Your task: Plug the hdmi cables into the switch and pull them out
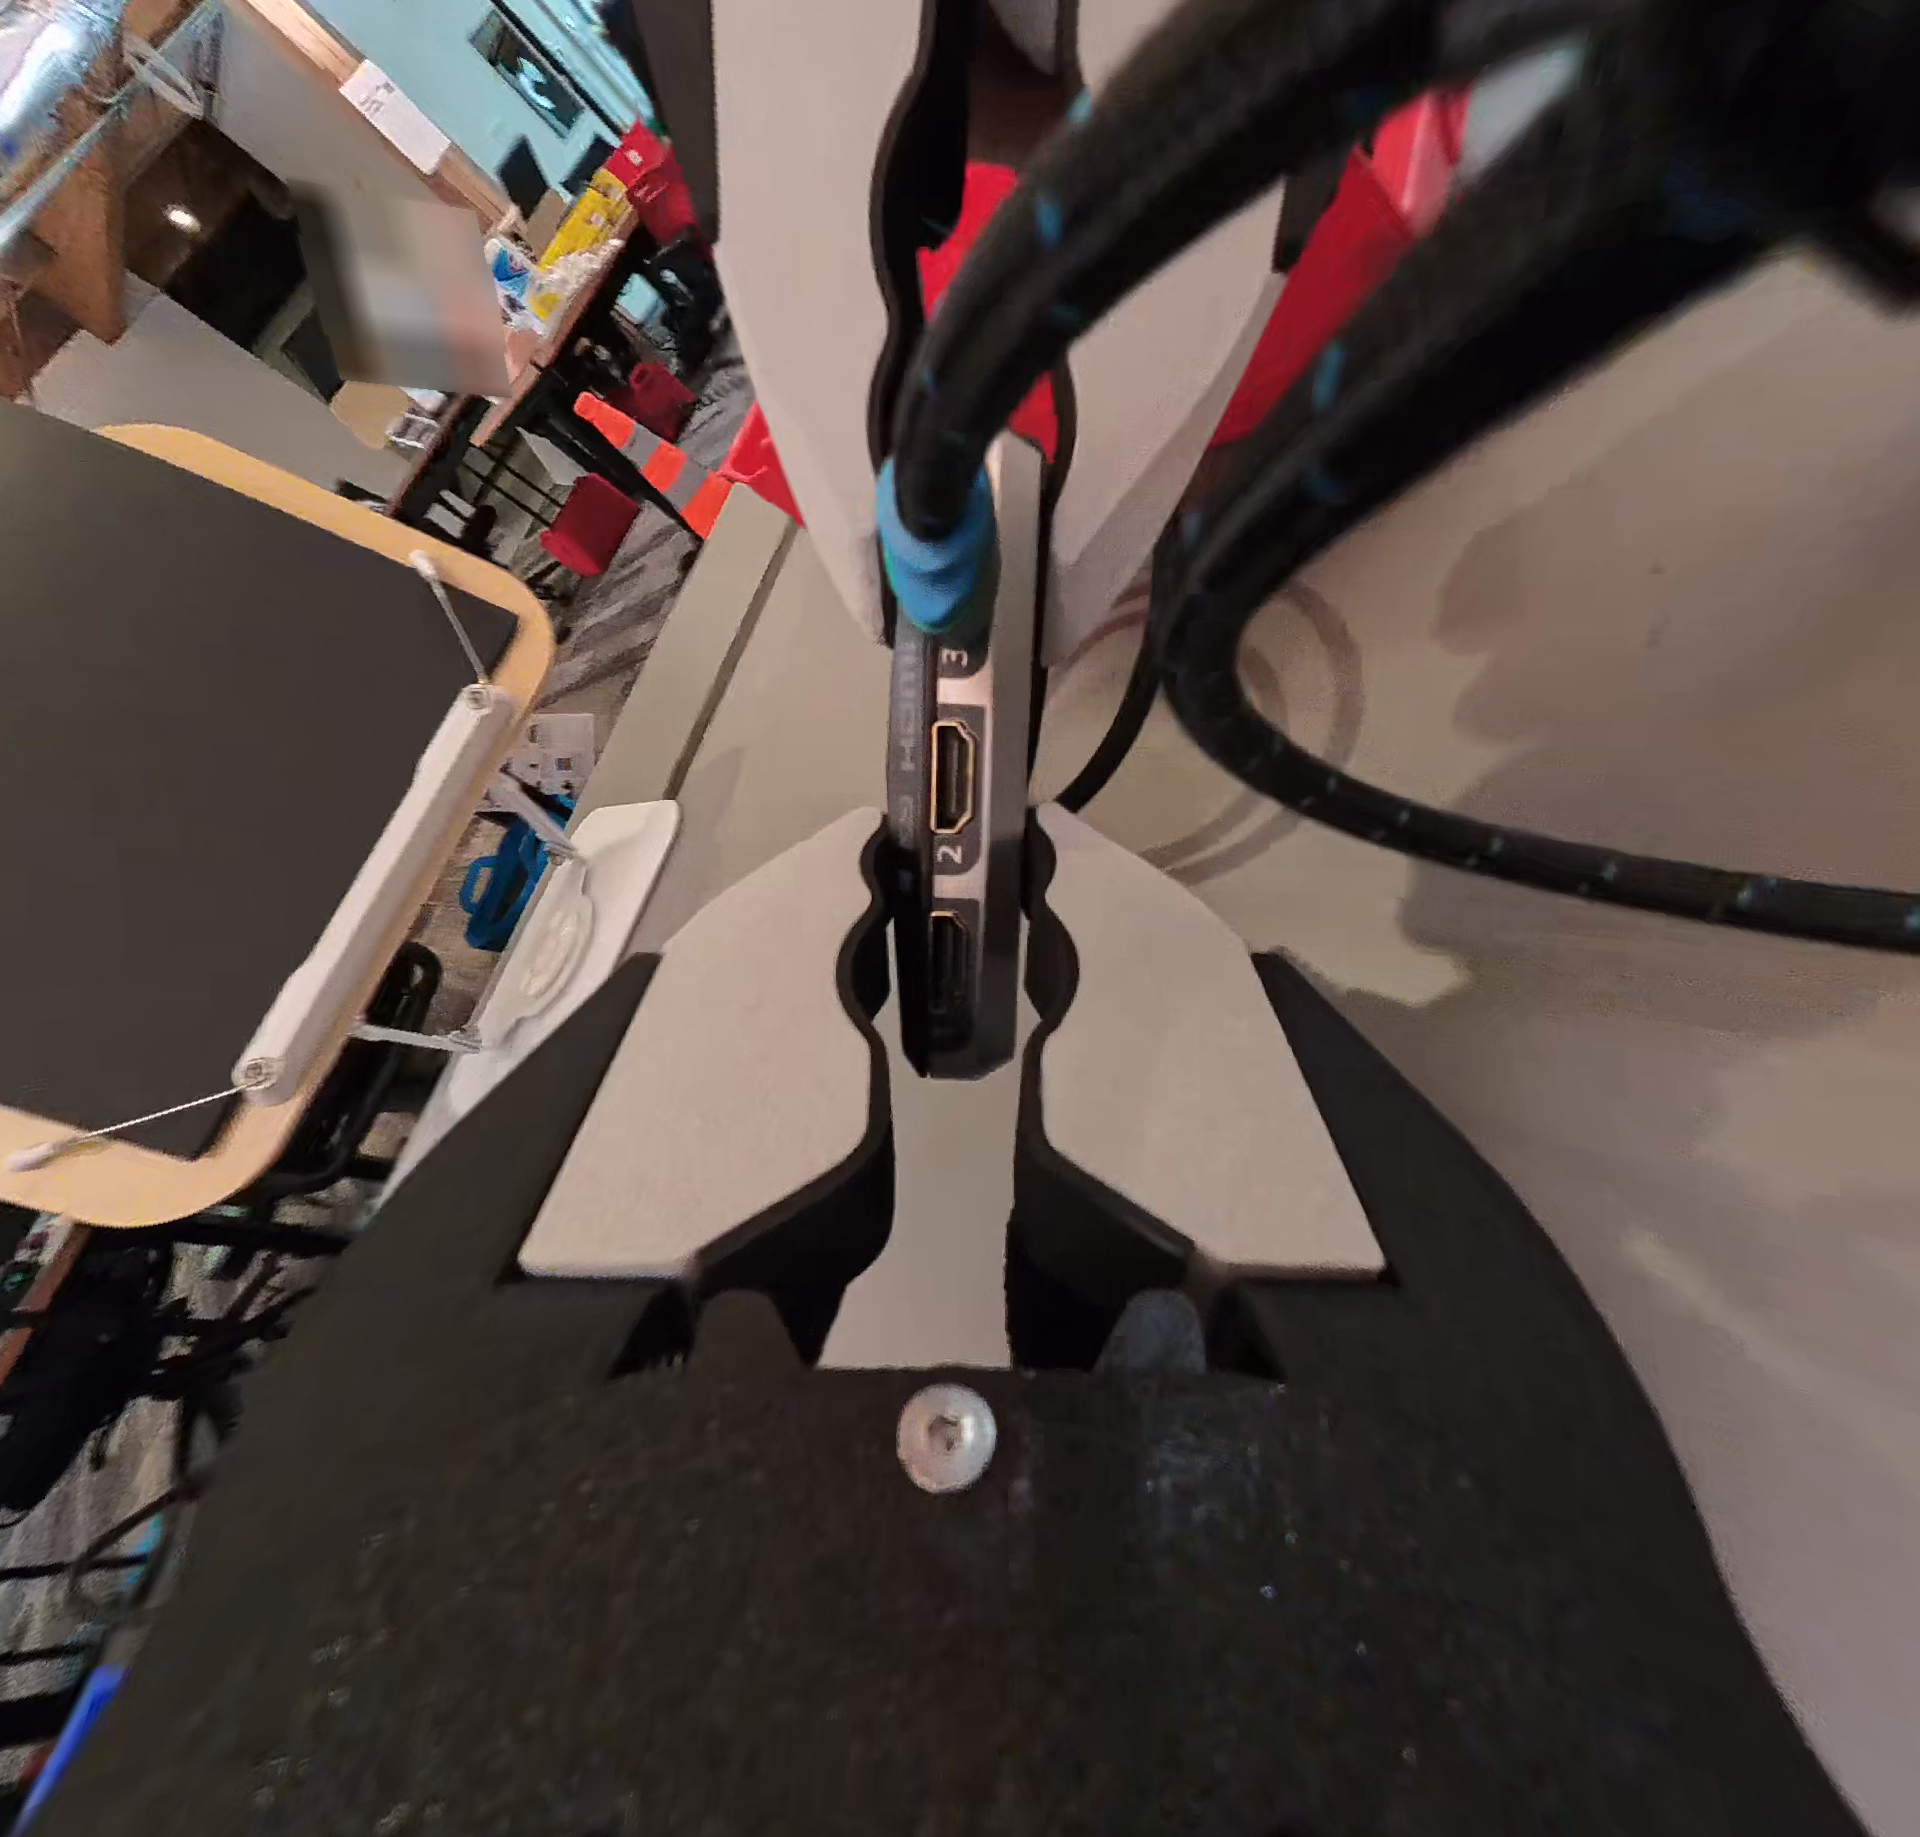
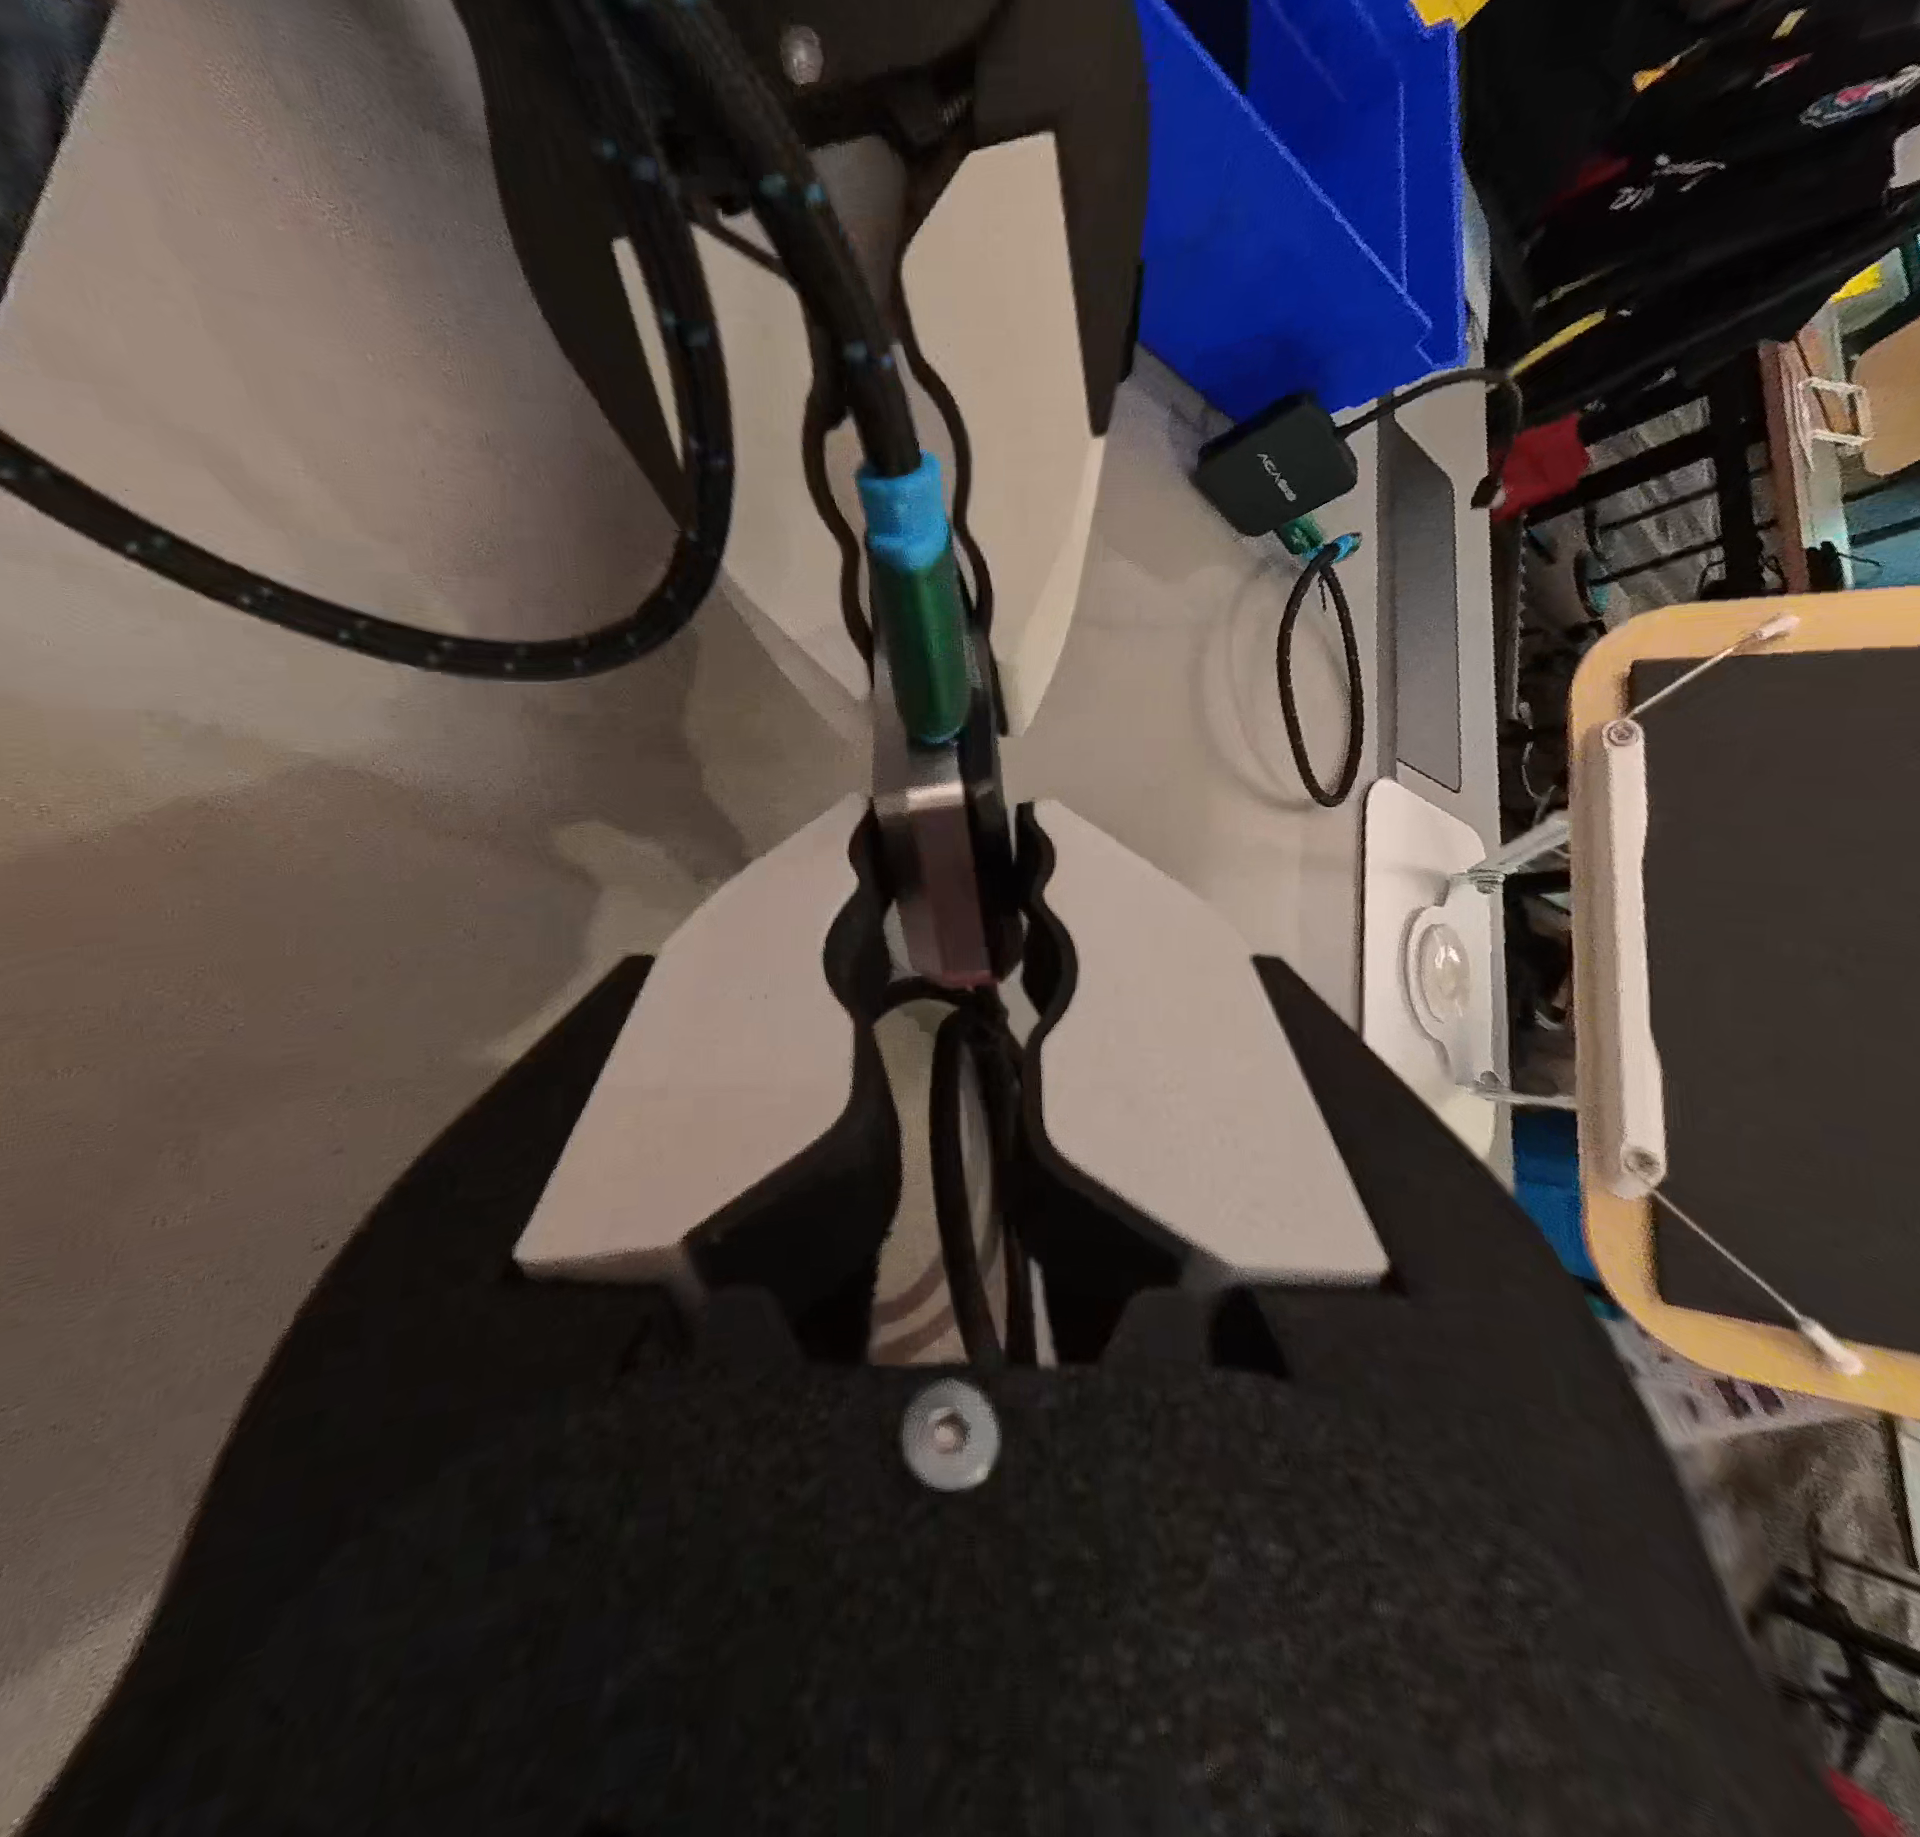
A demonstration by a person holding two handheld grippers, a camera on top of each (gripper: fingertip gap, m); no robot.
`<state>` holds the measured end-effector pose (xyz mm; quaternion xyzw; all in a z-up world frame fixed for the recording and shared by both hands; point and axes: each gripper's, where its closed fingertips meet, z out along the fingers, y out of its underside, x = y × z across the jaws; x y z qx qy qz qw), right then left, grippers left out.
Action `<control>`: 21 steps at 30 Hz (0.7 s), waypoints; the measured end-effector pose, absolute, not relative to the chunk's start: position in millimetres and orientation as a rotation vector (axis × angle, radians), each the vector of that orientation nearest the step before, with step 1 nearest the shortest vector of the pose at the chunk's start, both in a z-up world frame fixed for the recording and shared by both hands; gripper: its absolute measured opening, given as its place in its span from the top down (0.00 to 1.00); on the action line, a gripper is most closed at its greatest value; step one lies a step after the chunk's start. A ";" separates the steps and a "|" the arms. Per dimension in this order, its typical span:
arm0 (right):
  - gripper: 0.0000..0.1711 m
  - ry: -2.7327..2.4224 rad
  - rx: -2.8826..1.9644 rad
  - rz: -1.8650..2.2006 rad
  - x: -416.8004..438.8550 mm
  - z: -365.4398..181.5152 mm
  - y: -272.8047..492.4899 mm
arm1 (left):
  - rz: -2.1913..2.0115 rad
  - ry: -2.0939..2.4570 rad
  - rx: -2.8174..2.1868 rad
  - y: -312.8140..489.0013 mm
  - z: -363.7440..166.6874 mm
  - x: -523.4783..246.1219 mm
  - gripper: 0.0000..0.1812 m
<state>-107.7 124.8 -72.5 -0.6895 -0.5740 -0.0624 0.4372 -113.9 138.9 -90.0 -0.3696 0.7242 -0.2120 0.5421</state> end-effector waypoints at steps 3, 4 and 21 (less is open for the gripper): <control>0.87 -1.388 -1.660 -0.041 -112.8 -69.3 120.4 | -0.542 1.733 -0.851 135.1 -86.1 -115.5 0.88; 0.87 -1.397 -1.625 -0.030 -114.1 -67.4 118.2 | -0.546 1.729 -0.824 133.2 -84.4 -115.6 0.89; 0.77 -1.492 -1.503 -0.367 -122.2 -79.5 136.8 | -0.509 1.719 -0.665 128.8 -78.8 -120.9 0.89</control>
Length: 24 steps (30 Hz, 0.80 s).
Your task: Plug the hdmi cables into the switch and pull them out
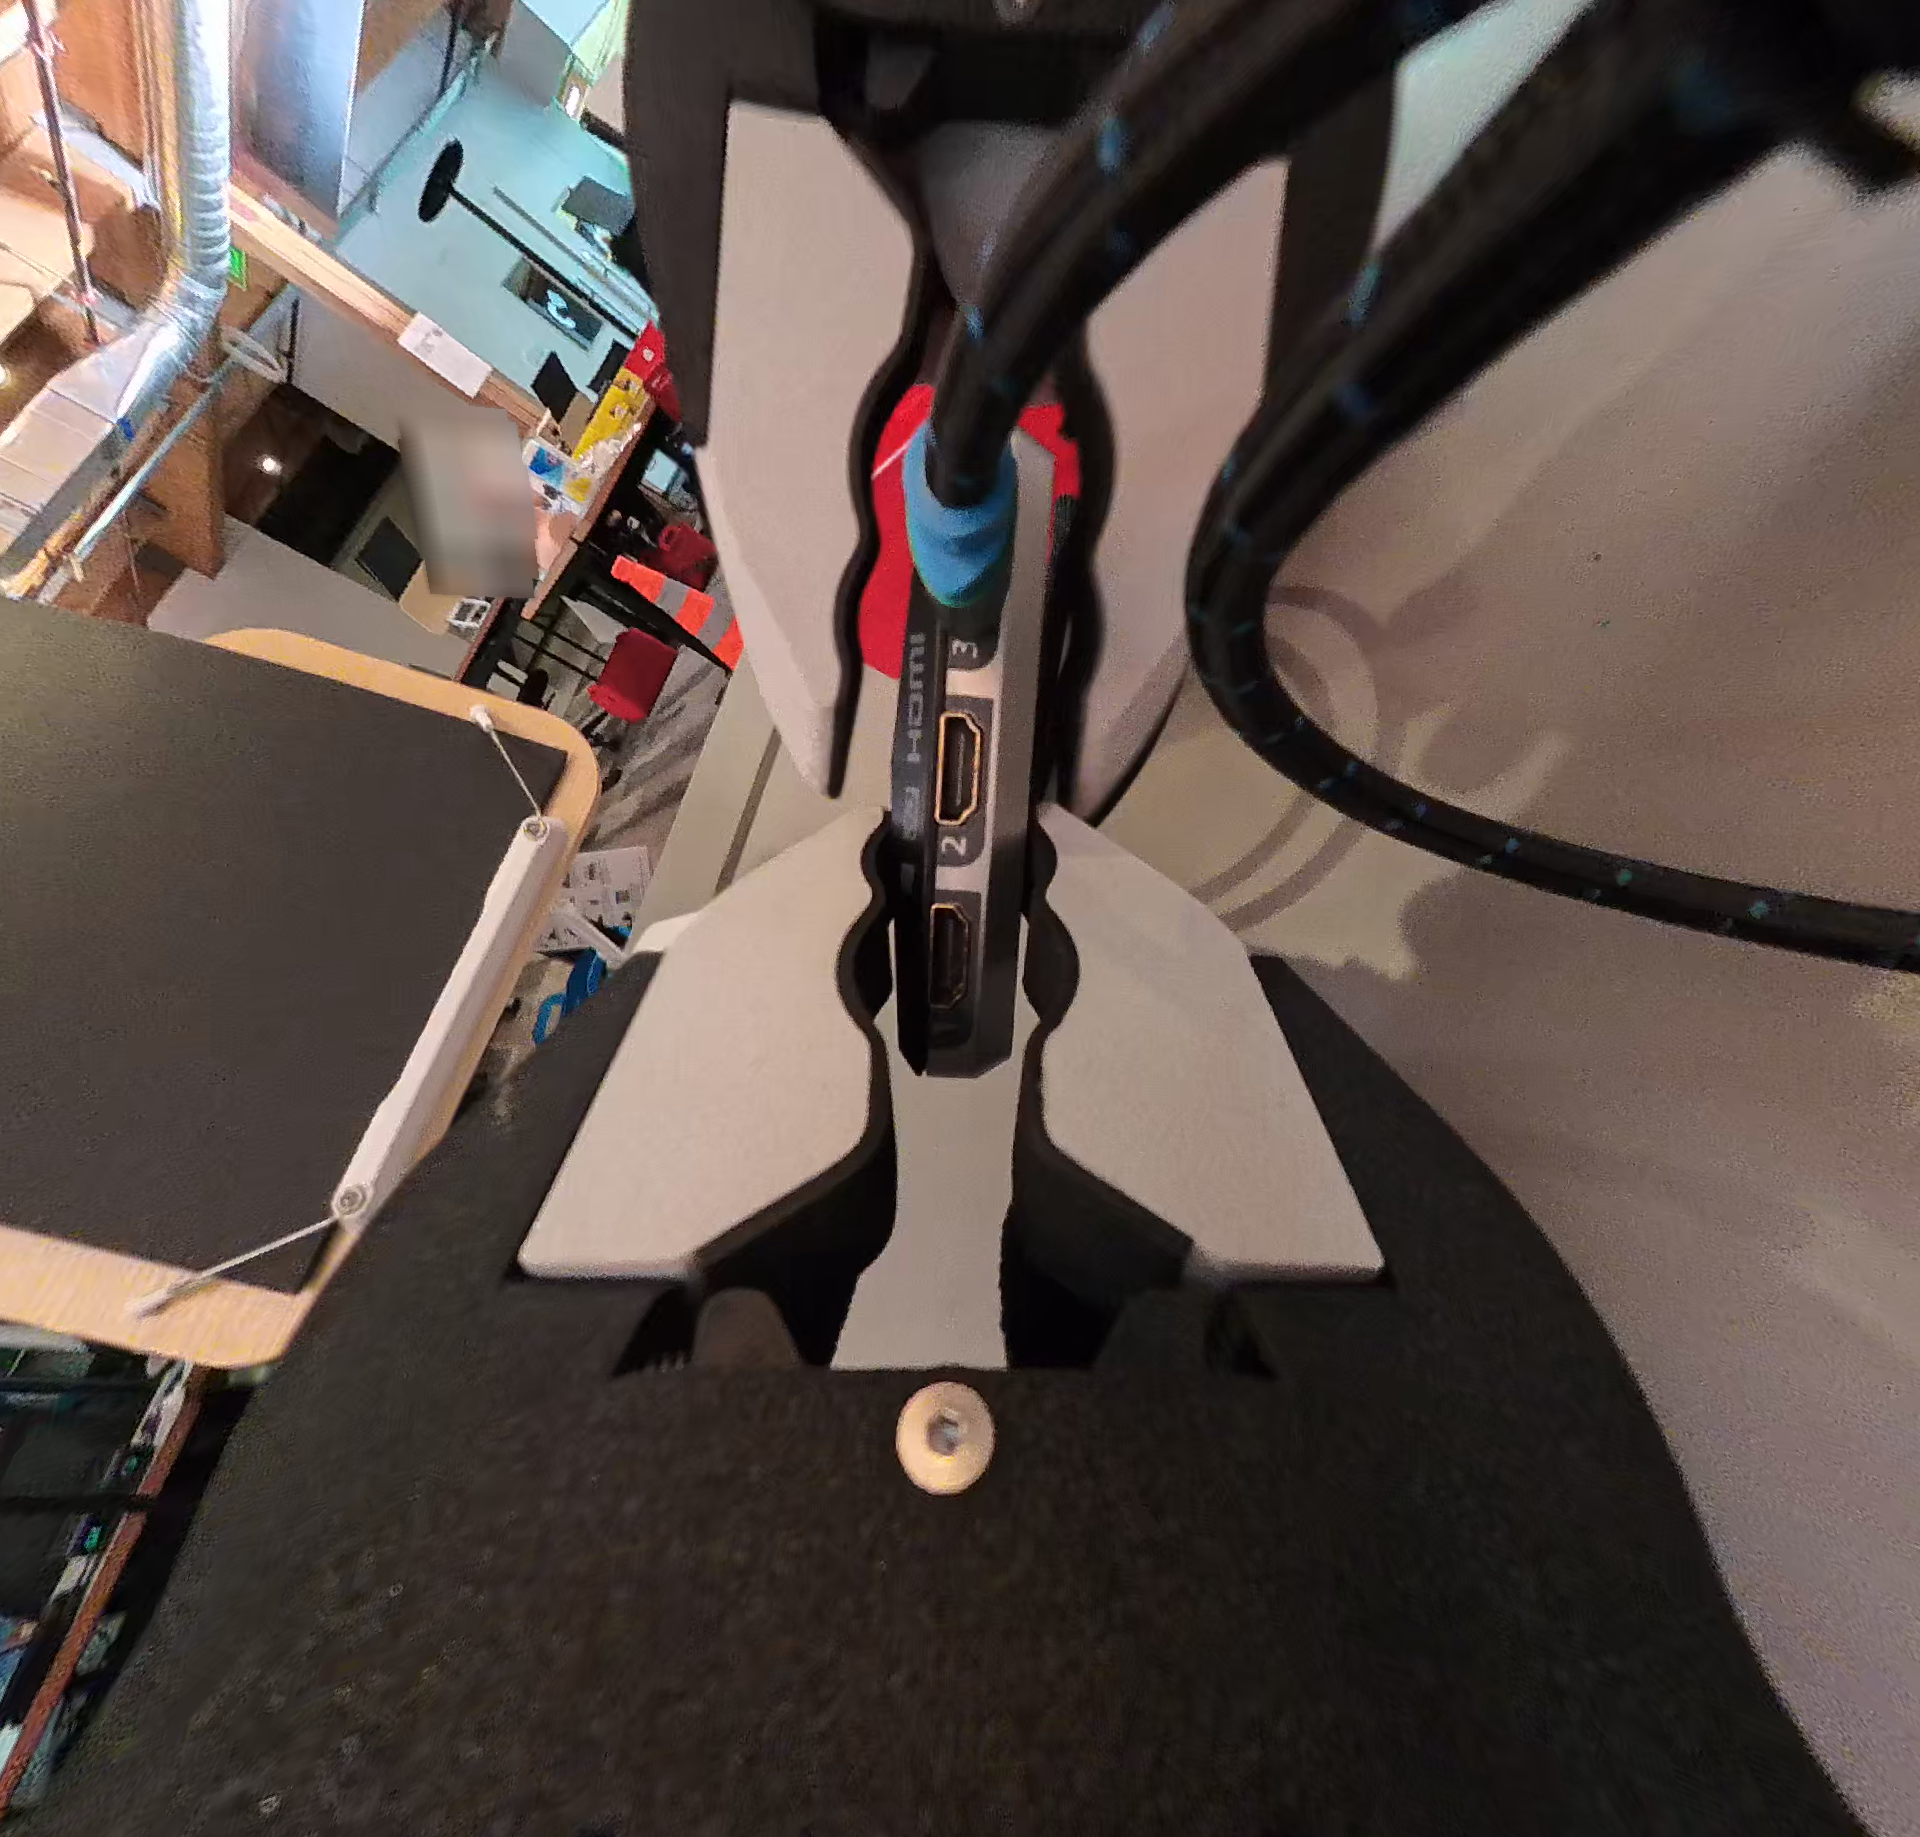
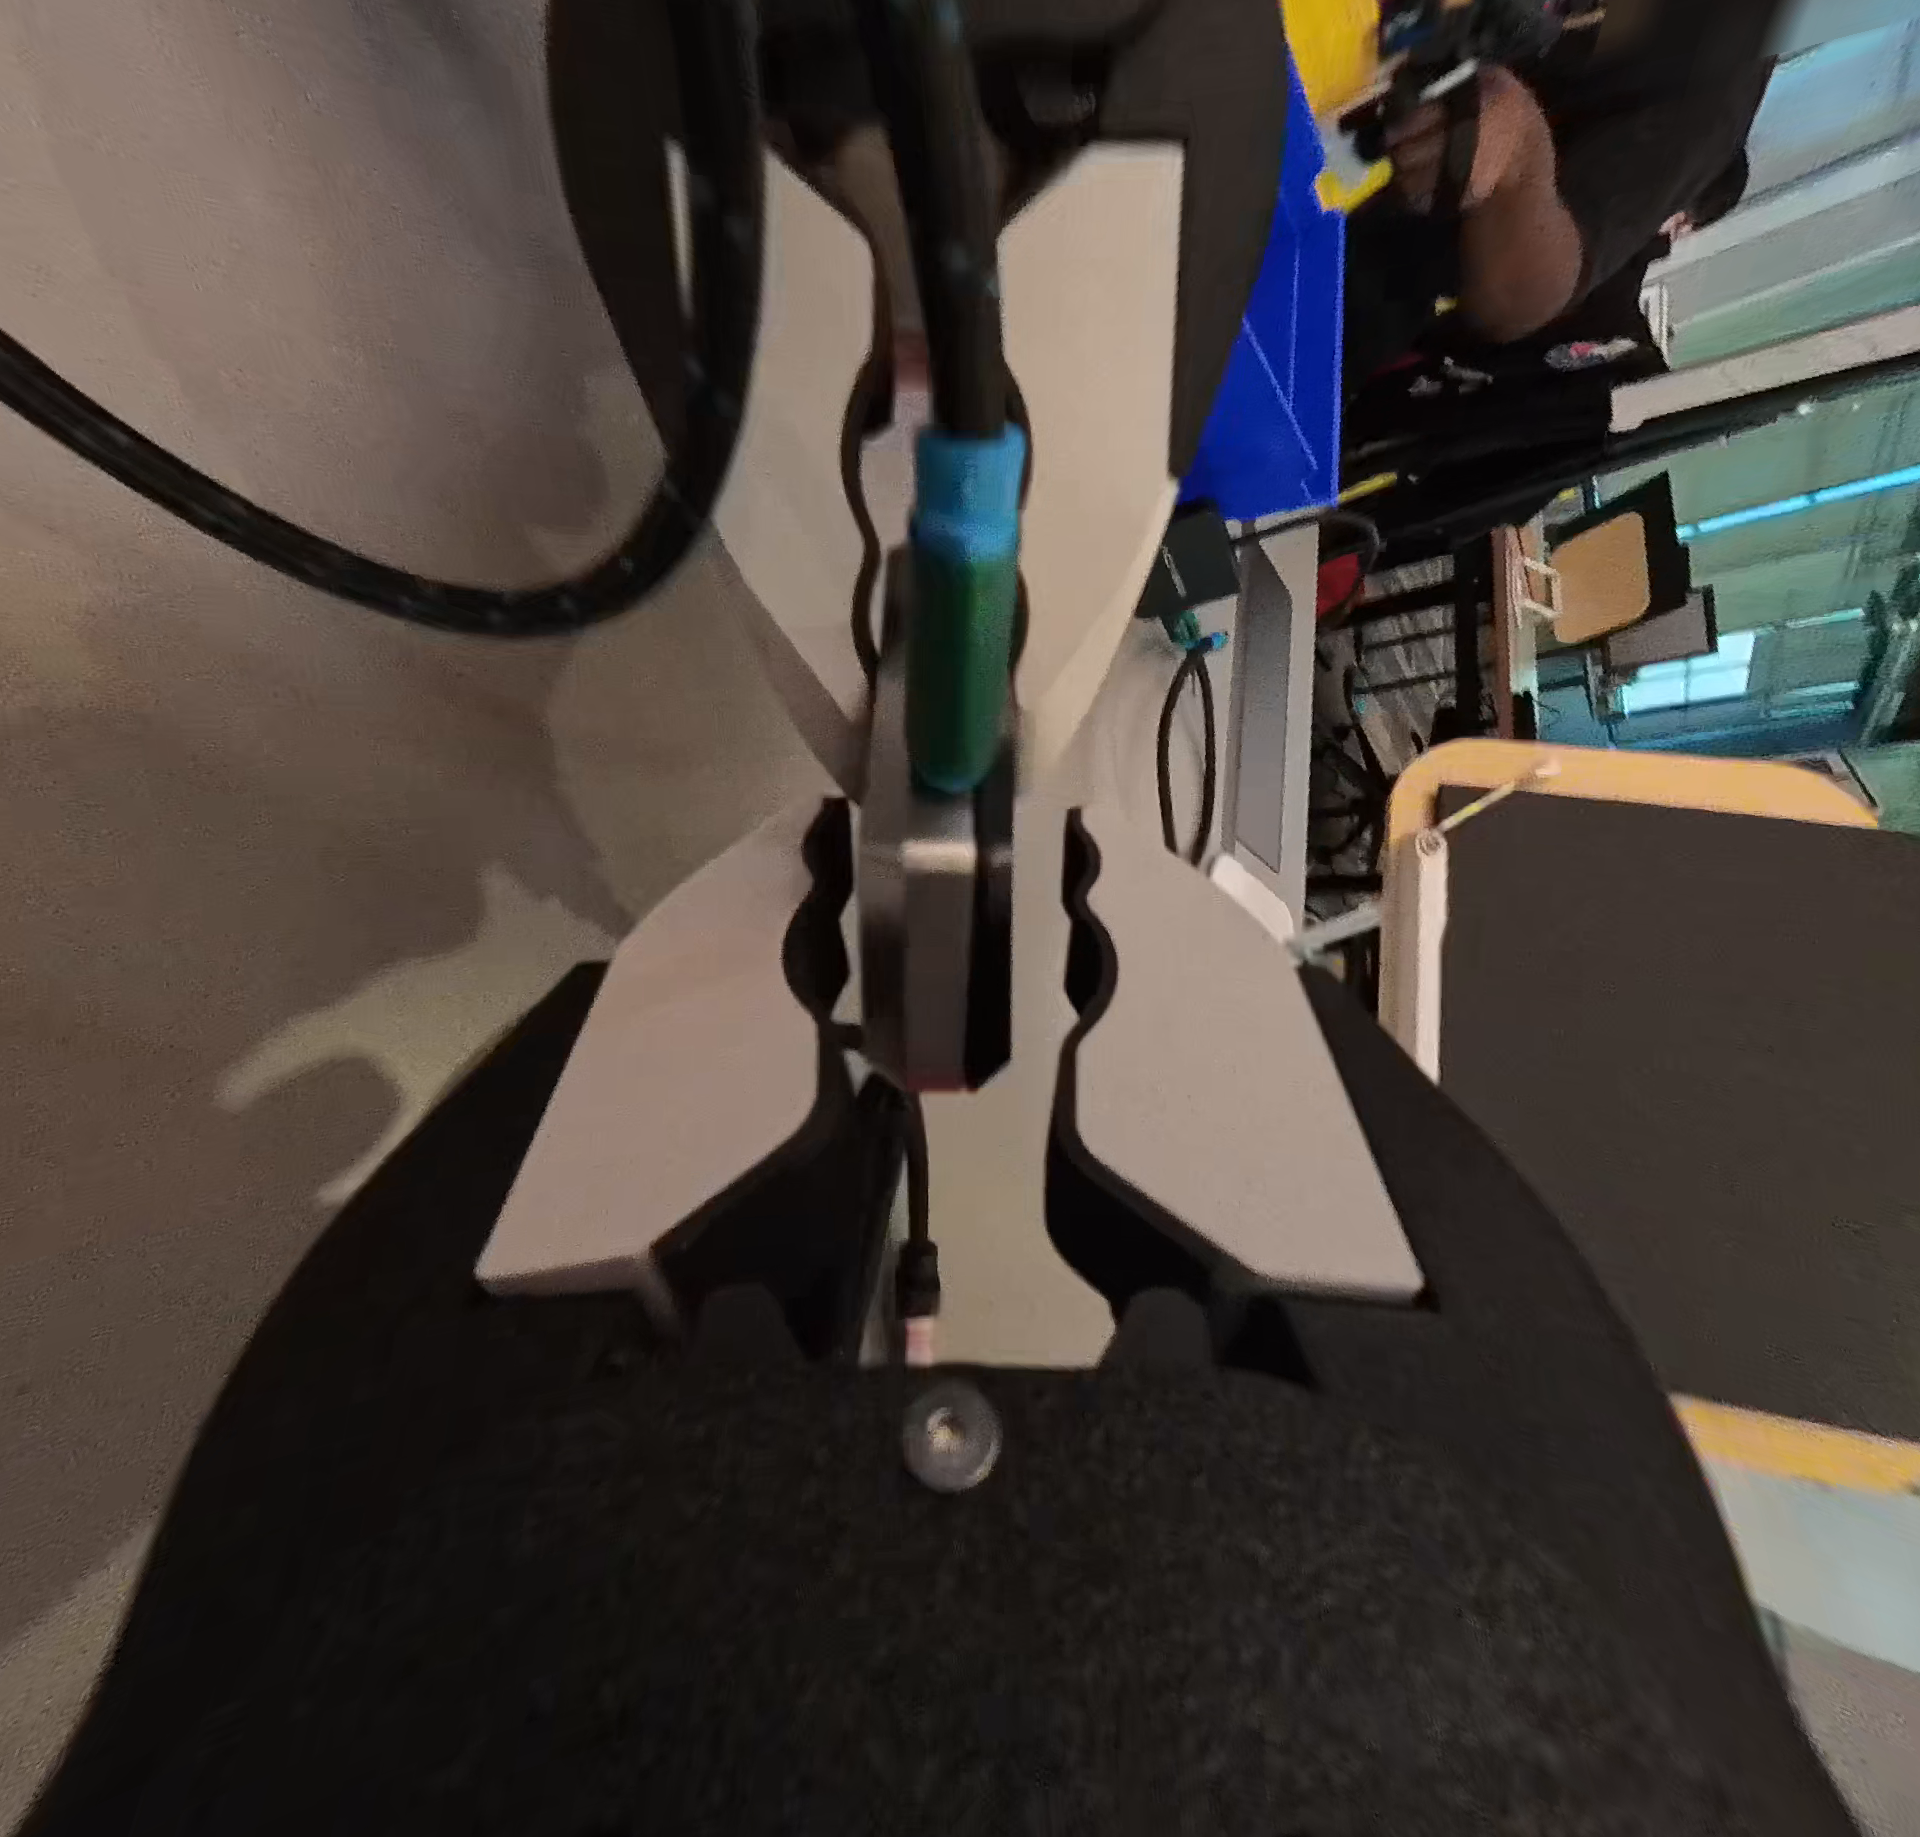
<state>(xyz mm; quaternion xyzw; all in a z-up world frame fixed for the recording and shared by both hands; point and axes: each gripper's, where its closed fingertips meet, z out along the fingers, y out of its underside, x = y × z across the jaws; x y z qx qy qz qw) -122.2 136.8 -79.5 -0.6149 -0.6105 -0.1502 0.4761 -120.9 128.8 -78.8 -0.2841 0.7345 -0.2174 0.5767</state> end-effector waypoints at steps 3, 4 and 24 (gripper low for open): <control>0.75 -1.508 -1.540 -0.408 -111.7 -86.8 141.1 | -0.507 1.717 -0.637 124.3 -77.0 -121.7 0.89; 0.76 -1.504 -1.512 -0.348 -121.1 -84.6 138.1 | -0.481 1.720 -0.630 124.2 -78.0 -120.1 0.88; 0.85 -1.427 -1.670 -0.538 -100.0 -100.5 160.0 | -0.311 1.675 -0.789 158.1 -92.6 -123.5 0.88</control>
